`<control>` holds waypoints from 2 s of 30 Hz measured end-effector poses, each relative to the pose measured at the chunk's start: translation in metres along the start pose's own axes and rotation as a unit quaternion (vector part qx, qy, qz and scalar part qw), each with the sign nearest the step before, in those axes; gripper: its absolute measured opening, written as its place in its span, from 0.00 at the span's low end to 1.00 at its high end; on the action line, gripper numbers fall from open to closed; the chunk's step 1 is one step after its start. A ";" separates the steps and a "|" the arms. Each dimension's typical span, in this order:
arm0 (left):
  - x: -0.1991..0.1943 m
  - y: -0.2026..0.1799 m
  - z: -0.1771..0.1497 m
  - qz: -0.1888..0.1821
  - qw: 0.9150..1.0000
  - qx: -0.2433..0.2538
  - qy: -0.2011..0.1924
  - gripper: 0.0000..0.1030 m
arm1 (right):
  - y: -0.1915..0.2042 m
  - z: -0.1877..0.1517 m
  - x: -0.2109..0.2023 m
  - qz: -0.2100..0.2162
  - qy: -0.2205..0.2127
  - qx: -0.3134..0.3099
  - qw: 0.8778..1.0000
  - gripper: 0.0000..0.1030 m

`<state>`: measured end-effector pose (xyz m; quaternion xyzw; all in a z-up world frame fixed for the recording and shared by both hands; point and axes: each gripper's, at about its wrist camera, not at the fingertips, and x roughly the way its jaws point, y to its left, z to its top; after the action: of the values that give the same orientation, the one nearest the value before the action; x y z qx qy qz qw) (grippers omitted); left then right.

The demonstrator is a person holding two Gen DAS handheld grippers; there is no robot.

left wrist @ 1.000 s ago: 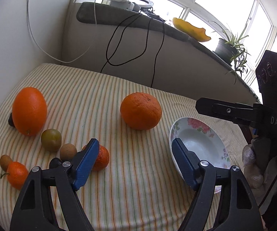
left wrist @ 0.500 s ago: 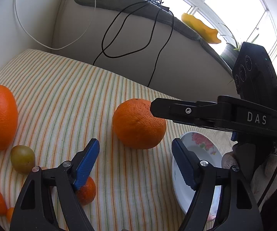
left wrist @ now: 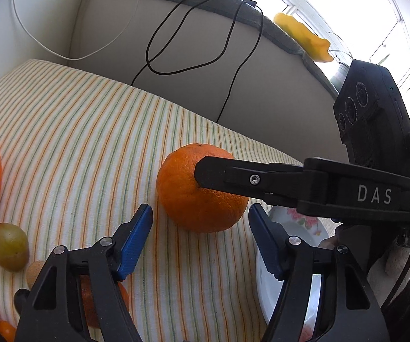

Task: Organize fruits
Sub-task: 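Close the right tool on the large round orange and lift it, then carry the orange with the right tool and lower it into the plate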

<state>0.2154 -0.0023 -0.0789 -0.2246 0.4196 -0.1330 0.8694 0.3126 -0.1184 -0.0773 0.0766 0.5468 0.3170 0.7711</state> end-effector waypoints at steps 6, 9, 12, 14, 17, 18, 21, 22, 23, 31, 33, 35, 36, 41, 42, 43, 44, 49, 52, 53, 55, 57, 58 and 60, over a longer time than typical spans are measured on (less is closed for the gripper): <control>0.002 -0.003 0.003 -0.005 1.000 -0.001 -0.003 0.57 | 0.005 -0.001 0.006 0.001 -0.002 0.002 1.000 0.68; 0.002 -0.004 0.000 -0.002 1.000 0.005 -0.005 0.57 | 0.005 -0.001 0.007 0.003 -0.002 0.004 1.000 0.68; 0.001 -0.004 0.000 -0.002 1.000 0.006 -0.005 0.57 | 0.005 -0.002 0.003 -0.001 -0.004 -0.001 1.000 0.67; 0.000 -0.006 0.000 -0.002 1.000 0.005 -0.006 0.57 | 0.006 -0.003 0.000 -0.001 -0.005 -0.002 1.000 0.67; -0.002 -0.009 0.000 -0.001 1.000 0.009 -0.010 0.57 | 0.006 -0.005 -0.004 0.003 -0.007 0.000 1.000 0.67; -0.003 -0.010 0.000 -0.001 1.000 0.010 -0.010 0.57 | 0.006 -0.005 -0.006 0.004 -0.009 0.000 1.000 0.67; -0.008 -0.013 -0.001 -0.002 1.000 0.013 -0.014 0.57 | 0.007 -0.008 -0.012 0.005 -0.013 -0.001 1.000 0.67; -0.010 -0.016 -0.001 -0.002 1.000 0.015 -0.016 0.57 | 0.008 -0.009 -0.016 0.005 -0.016 -0.003 1.000 0.67; -0.012 -0.018 -0.001 -0.003 1.000 0.017 -0.018 0.57 | 0.008 -0.011 -0.020 0.005 -0.018 -0.003 1.000 0.67; -0.031 -0.047 -0.011 -0.017 0.998 0.043 -0.030 0.57 | 0.006 -0.029 -0.063 0.003 -0.045 -0.008 0.999 0.67; -0.032 -0.055 -0.015 -0.023 0.998 0.049 -0.029 0.57 | 0.004 -0.034 -0.072 0.000 -0.050 -0.007 0.999 0.67; -0.030 -0.066 -0.020 -0.028 0.998 0.055 -0.028 0.57 | 0.000 -0.042 -0.081 -0.001 -0.053 -0.002 0.999 0.67; -0.030 -0.070 -0.021 -0.031 0.997 0.058 -0.026 0.57 | -0.003 -0.047 -0.085 -0.002 -0.055 0.001 0.998 0.67; -0.022 -0.091 -0.031 -0.045 0.996 0.072 -0.013 0.57 | -0.019 -0.069 -0.101 -0.013 -0.063 0.013 0.998 0.67; -0.019 -0.093 -0.032 -0.046 0.996 0.074 -0.009 0.57 | -0.023 -0.072 -0.104 -0.014 -0.065 0.017 0.998 0.67; -0.017 -0.097 -0.034 -0.048 0.996 0.077 -0.006 0.57 | -0.026 -0.077 -0.106 -0.015 -0.066 0.021 0.997 0.67; -0.014 -0.100 -0.034 -0.049 0.996 0.079 -0.003 0.57 | -0.029 -0.081 -0.108 -0.016 -0.067 0.025 0.997 0.67; -0.003 -0.108 -0.042 -0.053 0.995 0.083 0.012 0.57 | -0.042 -0.093 -0.115 -0.021 -0.067 0.038 0.997 0.67; 0.004 -0.109 -0.045 -0.052 0.995 0.084 0.022 0.57 | -0.051 -0.097 -0.114 -0.023 -0.065 0.045 0.997 0.67; 0.005 -0.110 -0.045 -0.051 0.995 0.084 0.024 0.57 | -0.054 -0.098 -0.114 -0.022 -0.064 0.047 0.997 0.67; 0.008 -0.110 -0.046 -0.049 0.995 0.087 0.028 0.57 | -0.060 -0.099 -0.113 -0.022 -0.063 0.051 0.996 0.67; 0.008 -0.110 -0.048 -0.046 0.994 0.090 0.030 0.57 | -0.062 -0.100 -0.113 -0.021 -0.062 0.052 0.996 0.67; 0.012 -0.113 -0.049 -0.045 0.994 0.092 0.031 0.57 | -0.063 -0.100 -0.112 -0.021 -0.062 0.053 0.996 0.67; 0.013 -0.114 -0.052 -0.042 0.994 0.094 0.033 0.57 | -0.064 -0.100 -0.112 -0.023 -0.061 0.053 0.996 0.67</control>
<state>0.1777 -0.1210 -0.0587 -0.1552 0.4237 -0.2153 0.8661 0.2267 -0.2554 -0.0570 0.1235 0.5165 0.2643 0.8050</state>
